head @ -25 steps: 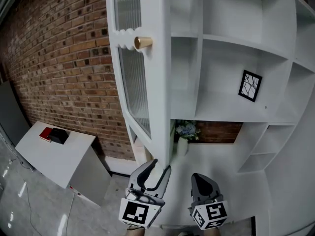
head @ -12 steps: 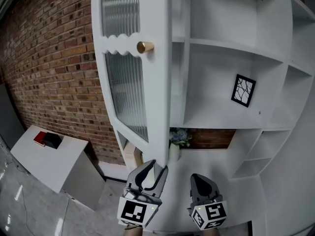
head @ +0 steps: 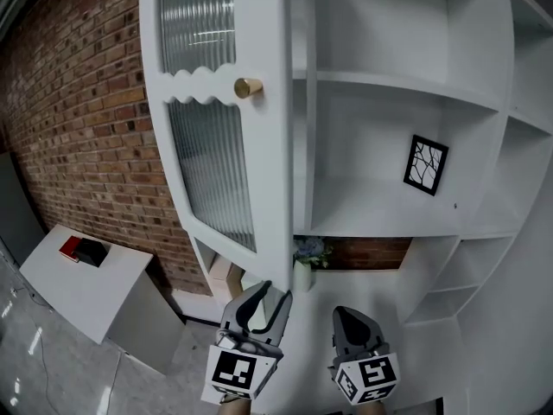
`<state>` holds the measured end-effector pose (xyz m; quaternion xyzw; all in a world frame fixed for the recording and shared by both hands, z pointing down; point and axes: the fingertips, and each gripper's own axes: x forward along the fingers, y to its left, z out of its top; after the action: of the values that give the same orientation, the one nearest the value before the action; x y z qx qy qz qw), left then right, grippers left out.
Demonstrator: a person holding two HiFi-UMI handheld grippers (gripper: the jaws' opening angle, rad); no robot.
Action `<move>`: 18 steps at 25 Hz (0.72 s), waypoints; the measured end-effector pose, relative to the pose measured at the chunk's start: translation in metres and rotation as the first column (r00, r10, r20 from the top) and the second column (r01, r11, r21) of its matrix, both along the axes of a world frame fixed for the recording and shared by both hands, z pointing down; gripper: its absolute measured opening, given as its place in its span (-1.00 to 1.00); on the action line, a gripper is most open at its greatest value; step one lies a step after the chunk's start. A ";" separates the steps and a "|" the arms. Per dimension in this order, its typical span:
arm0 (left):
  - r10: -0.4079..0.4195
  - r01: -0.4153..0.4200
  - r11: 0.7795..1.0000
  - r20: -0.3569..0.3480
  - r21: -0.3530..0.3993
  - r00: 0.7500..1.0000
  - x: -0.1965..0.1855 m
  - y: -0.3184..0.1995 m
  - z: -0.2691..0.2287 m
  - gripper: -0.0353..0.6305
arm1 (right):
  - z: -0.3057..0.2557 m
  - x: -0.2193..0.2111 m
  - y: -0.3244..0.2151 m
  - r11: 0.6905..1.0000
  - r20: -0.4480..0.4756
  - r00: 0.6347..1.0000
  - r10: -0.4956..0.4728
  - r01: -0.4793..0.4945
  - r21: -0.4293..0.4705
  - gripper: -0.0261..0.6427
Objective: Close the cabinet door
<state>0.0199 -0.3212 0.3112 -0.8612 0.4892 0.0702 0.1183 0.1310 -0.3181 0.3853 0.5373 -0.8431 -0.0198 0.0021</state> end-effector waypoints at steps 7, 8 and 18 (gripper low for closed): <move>-0.013 0.013 1.000 -0.015 -0.011 1.000 0.010 -0.018 0.000 -0.47 | -0.002 0.011 -0.015 1.000 0.007 1.000 -0.027 0.027 0.006 -0.92; -0.013 0.013 1.000 -0.019 -0.013 1.000 0.011 -0.021 0.000 -0.48 | -0.002 0.012 -0.017 1.000 0.007 1.000 -0.031 0.031 0.007 -0.92; -0.025 0.024 1.000 -0.041 -0.009 0.999 0.018 -0.048 0.001 -0.53 | 0.001 0.032 -0.032 0.999 0.009 0.999 -0.053 0.053 0.001 -0.92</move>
<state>0.0383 -0.3693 0.3121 -0.8540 0.5024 0.0845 0.1055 0.1635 -0.3497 0.3865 0.5149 -0.8571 -0.0180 -0.0023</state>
